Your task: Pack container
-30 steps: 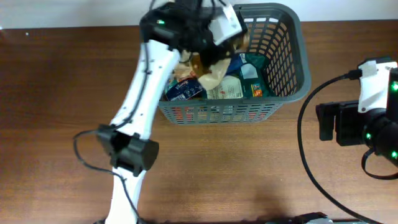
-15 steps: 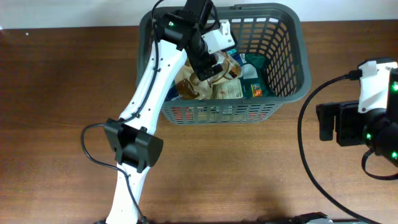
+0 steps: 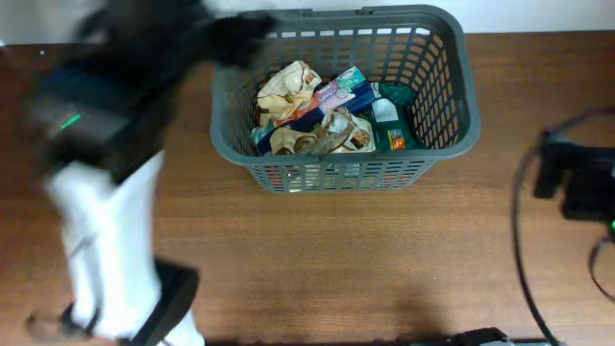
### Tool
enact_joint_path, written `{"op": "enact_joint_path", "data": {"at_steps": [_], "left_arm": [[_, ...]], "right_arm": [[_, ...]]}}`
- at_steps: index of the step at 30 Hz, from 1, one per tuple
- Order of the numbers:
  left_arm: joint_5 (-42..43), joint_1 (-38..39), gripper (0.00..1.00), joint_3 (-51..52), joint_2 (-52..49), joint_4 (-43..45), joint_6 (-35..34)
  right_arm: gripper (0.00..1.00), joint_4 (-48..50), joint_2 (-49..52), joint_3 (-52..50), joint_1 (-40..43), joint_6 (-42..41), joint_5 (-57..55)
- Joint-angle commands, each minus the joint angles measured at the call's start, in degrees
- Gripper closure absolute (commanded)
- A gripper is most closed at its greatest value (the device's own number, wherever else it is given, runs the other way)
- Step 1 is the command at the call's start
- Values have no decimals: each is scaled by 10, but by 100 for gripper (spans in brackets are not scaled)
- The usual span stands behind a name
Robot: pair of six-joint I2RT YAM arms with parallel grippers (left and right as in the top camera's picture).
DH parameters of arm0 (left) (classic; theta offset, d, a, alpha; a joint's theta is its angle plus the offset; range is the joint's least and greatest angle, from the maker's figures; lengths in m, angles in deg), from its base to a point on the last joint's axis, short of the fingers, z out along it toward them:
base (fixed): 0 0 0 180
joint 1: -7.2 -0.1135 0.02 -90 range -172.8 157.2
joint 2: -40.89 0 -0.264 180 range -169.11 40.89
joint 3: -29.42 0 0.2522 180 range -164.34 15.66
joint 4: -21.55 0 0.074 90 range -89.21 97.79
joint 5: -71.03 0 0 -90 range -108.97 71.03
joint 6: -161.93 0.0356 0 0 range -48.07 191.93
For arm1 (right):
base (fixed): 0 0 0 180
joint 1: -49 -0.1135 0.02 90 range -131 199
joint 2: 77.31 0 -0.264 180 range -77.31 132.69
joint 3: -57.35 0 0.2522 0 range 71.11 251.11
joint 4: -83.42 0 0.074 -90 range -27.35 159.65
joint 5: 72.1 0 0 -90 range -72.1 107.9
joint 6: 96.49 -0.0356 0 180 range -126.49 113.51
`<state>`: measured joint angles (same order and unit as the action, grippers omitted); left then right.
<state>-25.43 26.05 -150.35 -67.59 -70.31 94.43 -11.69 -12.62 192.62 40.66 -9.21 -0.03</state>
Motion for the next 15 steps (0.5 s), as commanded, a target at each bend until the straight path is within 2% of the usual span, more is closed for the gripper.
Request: {"op": "enact_joint_path", "data": {"at_steps": [1, 4, 8, 15], "left_arm": [[-93, -37, 1, 4, 35, -63, -115], [-115, -61, 1, 4, 72, -115, -153], [-116, -71, 0, 4, 132, -178, -169], [-118, -70, 1, 44, 278, -186, -200]], "right_arm": [[1, 8, -46, 3, 1, -54, -62], [1, 4, -75, 2, 1, -73, -101], [1, -19, -116, 2, 1, -73, -112], [1, -103, -218, 2, 1, -88, -108]]}}
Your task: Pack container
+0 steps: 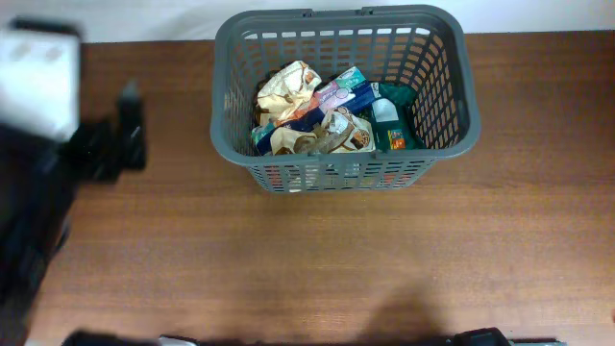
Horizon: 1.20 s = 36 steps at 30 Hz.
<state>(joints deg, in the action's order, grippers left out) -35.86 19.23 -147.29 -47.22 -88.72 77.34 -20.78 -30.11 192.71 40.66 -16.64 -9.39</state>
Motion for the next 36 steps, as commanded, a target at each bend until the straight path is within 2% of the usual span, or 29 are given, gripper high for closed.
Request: {"op": "enact_joint_path", "data": {"at_steps": [1, 7, 11, 16, 22, 29, 33, 36], "left_arm": [[-14, -2, 0, 30, 103, -2, -30], [-14, -2, 1, 169, 269, -2, -40], [-14, -2, 1, 292, 380, -2, -51], [-14, -2, 1, 433, 522, -2, -101], [-14, -2, 1, 540, 674, -2, -123], [16, -2, 1, 670, 750, -2, -158], [40, -2, 1, 773, 751, 5, -222], [41, -2, 1, 848, 751, 42, -237]], "right_arm": [[1, -20, -63, 1, 2, -14, -12], [1, -69, -165, 1, 22, -6, 50], [1, -69, -210, -1, 65, 50, 127], [1, -69, -246, -1, 149, 119, 194], [1, -69, -282, -2, 199, 112, 301], [1, -69, -323, -38, 203, 97, 331], [1, -69, -372, -123, 203, 97, 338], [1, -69, -405, -200, 204, 95, 351]]}}
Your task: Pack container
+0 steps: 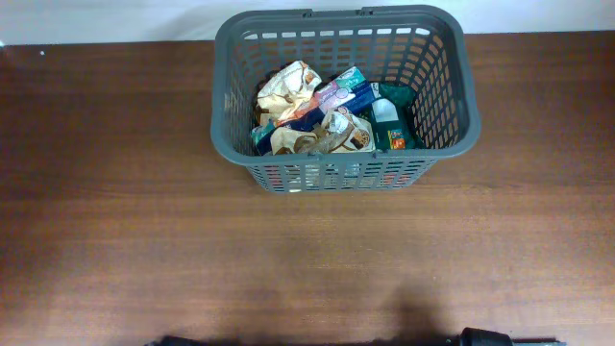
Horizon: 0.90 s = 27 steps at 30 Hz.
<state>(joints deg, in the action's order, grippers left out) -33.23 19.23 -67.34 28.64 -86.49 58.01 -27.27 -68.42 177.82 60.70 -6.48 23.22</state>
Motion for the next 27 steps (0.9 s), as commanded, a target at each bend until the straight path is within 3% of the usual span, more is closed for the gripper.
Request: {"op": "enact_joint_path", "data": {"at_steps": [1, 5, 12, 20, 27], "left_arm": [[17, -2, 1, 76, -7, 46, -43], [50, -2, 1, 166, -7, 177, -20], [62, -2, 1, 360, -7, 369, -20], [80, -2, 1, 547, -7, 556, -62], [72, -2, 1, 632, -8, 671, -62]], "right_arm": [[1, -4, -30, -75, 4, -13, 34], [1, 10, -39, -163, 4, -38, 75], [1, 148, -47, -324, 2, -65, 193], [1, 224, -63, -456, 4, -65, 163], [1, 286, -67, -542, -1, -65, 163]]}}
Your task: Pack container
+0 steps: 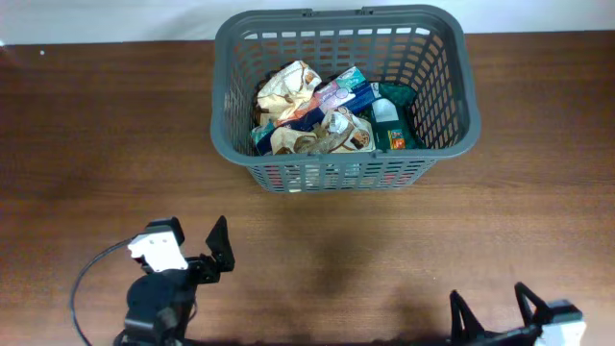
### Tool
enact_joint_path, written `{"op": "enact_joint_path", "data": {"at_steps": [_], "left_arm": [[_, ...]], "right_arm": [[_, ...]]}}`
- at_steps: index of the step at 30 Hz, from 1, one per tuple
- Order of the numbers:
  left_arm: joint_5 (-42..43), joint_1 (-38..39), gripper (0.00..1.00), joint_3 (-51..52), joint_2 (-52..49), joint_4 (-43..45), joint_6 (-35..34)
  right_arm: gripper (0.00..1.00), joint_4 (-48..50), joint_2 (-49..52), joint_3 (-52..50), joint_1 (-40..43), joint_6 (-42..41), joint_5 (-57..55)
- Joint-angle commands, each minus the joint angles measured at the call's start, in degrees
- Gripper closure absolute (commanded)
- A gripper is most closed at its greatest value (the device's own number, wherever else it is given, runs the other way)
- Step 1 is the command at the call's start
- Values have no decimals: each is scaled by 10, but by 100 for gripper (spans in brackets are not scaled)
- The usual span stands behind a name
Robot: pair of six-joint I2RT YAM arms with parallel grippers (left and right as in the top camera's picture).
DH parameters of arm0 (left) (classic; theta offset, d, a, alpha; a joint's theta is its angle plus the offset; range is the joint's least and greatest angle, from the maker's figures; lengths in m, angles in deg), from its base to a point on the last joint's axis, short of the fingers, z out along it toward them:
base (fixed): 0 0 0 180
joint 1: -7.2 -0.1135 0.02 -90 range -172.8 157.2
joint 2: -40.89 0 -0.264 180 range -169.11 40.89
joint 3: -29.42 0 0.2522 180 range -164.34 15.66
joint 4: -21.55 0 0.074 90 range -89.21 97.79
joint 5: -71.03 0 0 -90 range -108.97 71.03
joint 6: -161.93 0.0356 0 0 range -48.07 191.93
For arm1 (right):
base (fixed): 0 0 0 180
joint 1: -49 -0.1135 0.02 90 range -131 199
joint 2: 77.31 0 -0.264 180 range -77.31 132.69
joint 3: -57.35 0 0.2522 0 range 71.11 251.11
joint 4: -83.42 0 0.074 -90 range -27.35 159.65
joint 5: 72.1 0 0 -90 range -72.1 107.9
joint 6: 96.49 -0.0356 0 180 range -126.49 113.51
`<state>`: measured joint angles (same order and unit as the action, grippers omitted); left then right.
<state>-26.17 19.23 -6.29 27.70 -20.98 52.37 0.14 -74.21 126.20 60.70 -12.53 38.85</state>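
Note:
The grey plastic basket (341, 96) stands at the back middle of the table. Inside lie beige crinkled snack packets (288, 88), a long blue and pink box (332, 101) and a dark green packet (389, 120). My left gripper (213, 255) sits low at the front left, well short of the basket, pointing right; only one black finger (220, 242) shows clearly, and nothing is in it. Down at the front right edge my right gripper (493, 309) stands open and empty, its two fingers apart.
The brown wooden table (317, 240) runs across the whole view, with a white wall strip behind the basket. A black cable (82, 288) loops from the left arm near the front edge.
No arm showed over the table 0.9 s ago. Now the left gripper is at the front left and the right gripper at the front right edge. The basket's contents look unchanged.
First the left arm was a large blur over the left of the table, up by the basket's left corner, with the right arm at the right edge. Then only the left arm showed, at the far left. Then neither showed; now both sit at the front edge.

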Motion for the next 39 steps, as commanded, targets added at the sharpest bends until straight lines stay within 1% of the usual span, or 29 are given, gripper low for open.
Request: {"op": "enact_joint_path", "data": {"at_steps": [1, 3, 6, 9, 14, 16, 18, 21, 23, 26, 29, 31, 36, 39], "left_arm": [[-6, -2, 1, 28, 2, 19, -6], [-28, -2, 1, 42, 2, 20, -6], [-55, -2, 1, 64, 2, 26, -5], [-61, -2, 1, 85, 2, 40, -5], [-61, -2, 1, 111, 2, 82, -5], [-65, -2, 1, 115, 2, 99, 2], [-90, -2, 1, 118, 1, 119, 3], [-123, -2, 1, 118, 1, 145, 3], [-123, -2, 1, 118, 1, 149, 3], [-123, -2, 1, 130, -1, 149, 3], [-121, -2, 1, 160, -1, 161, 3], [-117, -2, 1, 180, -1, 175, 3], [-109, -2, 1, 200, -7, 242, 12], [-111, -2, 1, 204, -7, 241, 12]], "right_arm": [[1, 17, -9, -38, -2, -5, 9], [1, 32, -9, -65, -6, -14, 9], [1, 77, -9, -96, -12, -70, 9], [1, 113, -9, -127, -12, -124, 6], [1, 156, -9, -181, -12, -129, -25], [1, 183, -9, -202, -12, -113, -33], [1, 213, -9, -225, -12, -57, -31], [1, 227, -9, -245, -12, 48, -31], [1, 247, -9, -261, -12, 78, -32], [1, 294, -9, -296, -12, 86, -33], [1, 337, -9, -336, -12, 73, -35], [1, 364, -9, -363, -12, 71, -37], [1, 447, -9, -429, -12, 72, -37], [1, 475, -9, -464, -12, 73, -37]]}}
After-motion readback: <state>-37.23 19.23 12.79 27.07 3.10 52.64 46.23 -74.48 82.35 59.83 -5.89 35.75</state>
